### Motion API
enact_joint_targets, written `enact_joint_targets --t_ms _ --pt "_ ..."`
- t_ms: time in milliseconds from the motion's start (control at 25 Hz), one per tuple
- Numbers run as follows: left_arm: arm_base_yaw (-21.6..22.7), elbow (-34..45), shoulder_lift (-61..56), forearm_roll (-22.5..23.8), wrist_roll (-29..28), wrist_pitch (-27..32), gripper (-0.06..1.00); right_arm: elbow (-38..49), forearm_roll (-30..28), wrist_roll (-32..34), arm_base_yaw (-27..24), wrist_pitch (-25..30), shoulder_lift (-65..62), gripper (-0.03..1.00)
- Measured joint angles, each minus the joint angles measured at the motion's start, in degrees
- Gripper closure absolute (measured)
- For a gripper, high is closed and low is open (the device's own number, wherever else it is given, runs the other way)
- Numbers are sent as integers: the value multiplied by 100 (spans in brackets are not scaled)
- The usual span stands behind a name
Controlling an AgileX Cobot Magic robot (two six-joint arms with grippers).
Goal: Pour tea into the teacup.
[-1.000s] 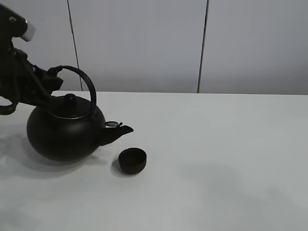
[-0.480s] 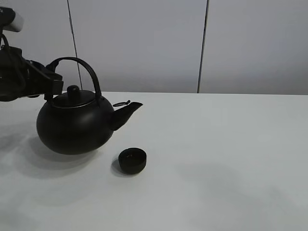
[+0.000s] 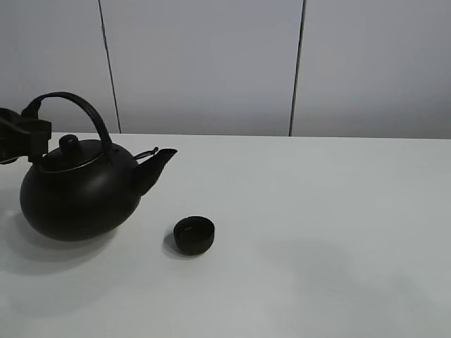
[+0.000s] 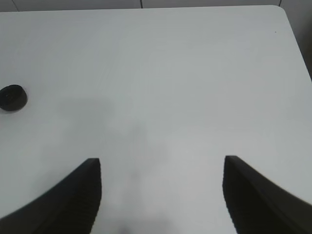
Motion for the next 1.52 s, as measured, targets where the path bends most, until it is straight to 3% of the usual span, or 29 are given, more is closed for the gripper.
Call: enact_joint_targets --t_ms 360,920,1200,1520 --pt "361 484 -7 -39 284 -579 83 0 0 0 0 -6 0 48" --pt "371 468 768 -89 846 -1053 83 0 0 0 0 -6 0 48" --pt "371 468 768 -72 771 -1053 83 0 0 0 0 -6 0 48" --pt "371 468 768 127 393 -1089 75 0 0 0 0 -5 0 48"
